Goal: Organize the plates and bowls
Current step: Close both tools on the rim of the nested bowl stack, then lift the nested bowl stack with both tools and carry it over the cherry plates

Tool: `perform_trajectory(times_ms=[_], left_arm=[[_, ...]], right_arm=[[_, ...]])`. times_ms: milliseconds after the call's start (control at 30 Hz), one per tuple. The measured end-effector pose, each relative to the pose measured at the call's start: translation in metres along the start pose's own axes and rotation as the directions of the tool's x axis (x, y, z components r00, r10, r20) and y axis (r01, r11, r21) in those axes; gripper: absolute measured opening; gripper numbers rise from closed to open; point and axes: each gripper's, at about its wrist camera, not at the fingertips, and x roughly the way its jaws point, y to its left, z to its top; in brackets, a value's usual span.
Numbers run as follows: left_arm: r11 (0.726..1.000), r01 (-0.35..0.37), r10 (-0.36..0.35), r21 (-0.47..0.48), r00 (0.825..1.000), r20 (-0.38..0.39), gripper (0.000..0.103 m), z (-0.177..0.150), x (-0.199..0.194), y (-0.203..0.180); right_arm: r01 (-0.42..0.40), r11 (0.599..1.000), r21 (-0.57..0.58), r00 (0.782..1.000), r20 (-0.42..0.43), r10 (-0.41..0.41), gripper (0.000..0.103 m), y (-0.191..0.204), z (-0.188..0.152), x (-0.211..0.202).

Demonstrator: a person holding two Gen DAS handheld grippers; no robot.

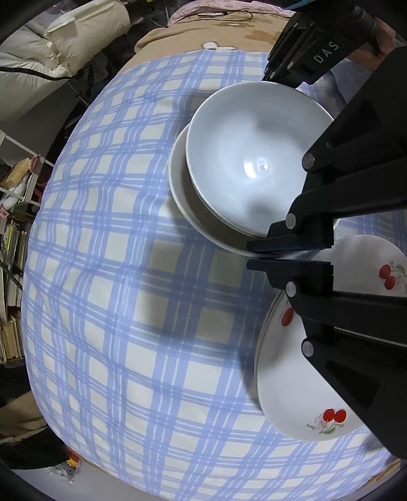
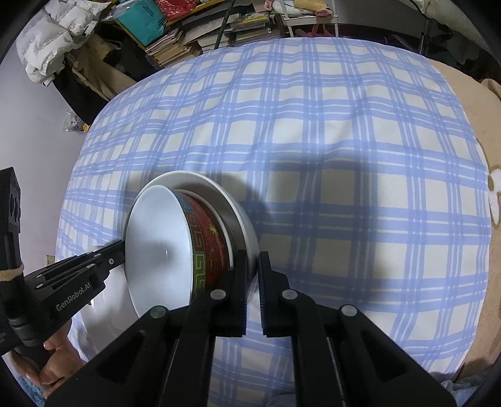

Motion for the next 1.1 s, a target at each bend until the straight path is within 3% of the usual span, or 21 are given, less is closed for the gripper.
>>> perform_trajectory(times_ms=[467,667,1100], left_arm=[[1.000,-0.005,0.005,-0.013,1.000,0.029,0.002,-0.009,-0.001,0.006],[0.998,-0.062,0.062,-0.001,0.997,0.038,0.002,-0.015,-0.004,-0.007],[0.999,-0.050,0.049,0.005,0.997,0.054,0.002,-0.013,-0.005,-0.001]], right_arm=[[0.004,0.999,0.036,1.000,0.003,-0.004,0.010,-0.002,0.001,0.000],[0.025,0.999,0.048,1.000,0.005,-0.025,0.010,0.000,0.002,-0.001],[0.028,0.998,0.063,1.000,0.004,-0.028,0.010,0.002,0.002,-0.001]])
